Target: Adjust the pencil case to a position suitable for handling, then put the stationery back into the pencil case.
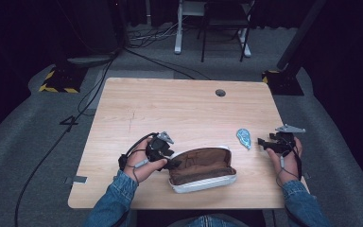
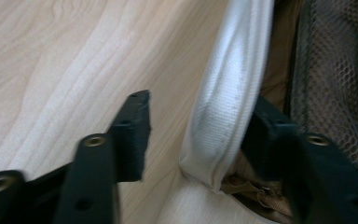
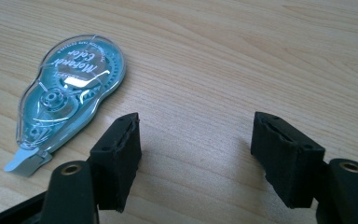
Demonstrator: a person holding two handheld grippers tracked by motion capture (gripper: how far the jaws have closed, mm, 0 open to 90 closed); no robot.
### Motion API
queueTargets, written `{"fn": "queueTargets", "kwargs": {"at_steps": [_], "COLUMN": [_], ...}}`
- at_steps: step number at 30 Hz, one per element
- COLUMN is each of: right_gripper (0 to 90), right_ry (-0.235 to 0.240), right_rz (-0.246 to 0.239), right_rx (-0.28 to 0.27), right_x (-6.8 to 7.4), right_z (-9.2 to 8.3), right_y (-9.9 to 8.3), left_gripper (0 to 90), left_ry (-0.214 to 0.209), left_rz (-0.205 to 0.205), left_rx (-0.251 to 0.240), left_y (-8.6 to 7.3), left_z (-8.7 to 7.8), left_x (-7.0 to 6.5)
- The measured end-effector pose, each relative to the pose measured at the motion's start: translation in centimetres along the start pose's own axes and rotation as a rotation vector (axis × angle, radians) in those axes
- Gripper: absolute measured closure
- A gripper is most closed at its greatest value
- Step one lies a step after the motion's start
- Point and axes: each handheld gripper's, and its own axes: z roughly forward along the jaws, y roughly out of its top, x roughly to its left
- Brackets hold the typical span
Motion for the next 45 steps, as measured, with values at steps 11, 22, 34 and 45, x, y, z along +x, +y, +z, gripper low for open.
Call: {"fn": "queueTargets", "kwargs": {"at_steps": [11, 22, 34, 45], "right_gripper": [33.1, 30.8, 27.4, 21.3], "right_ry": [0.001, -0.001, -0.038, -0.017], "right_rz": [-0.001, -0.003, 0.034, 0.026], "right_rx": [0.0, 0.006, 0.08, 0.096], "right_x": [0.0, 0.2, 0.8, 1.1], "right_z": [0.0, 0.0, 0.0, -0.5], "right_y": [0.0, 0.0, 0.9, 2.2], "left_gripper": [26.1, 21.5, 18.6, 16.0], "left_ry": [0.045, 0.131, 0.377, 0.458], "left_rz": [0.03, 0.008, -0.094, -0.19], "left_rx": [-0.094, -0.187, -0.161, -0.161], "left_y": [-0.2, -2.8, -7.8, -11.0], "left_z": [-2.3, -6.1, -7.1, -6.9], "left_x": [-0.3, 0.3, 2.4, 4.5]}}
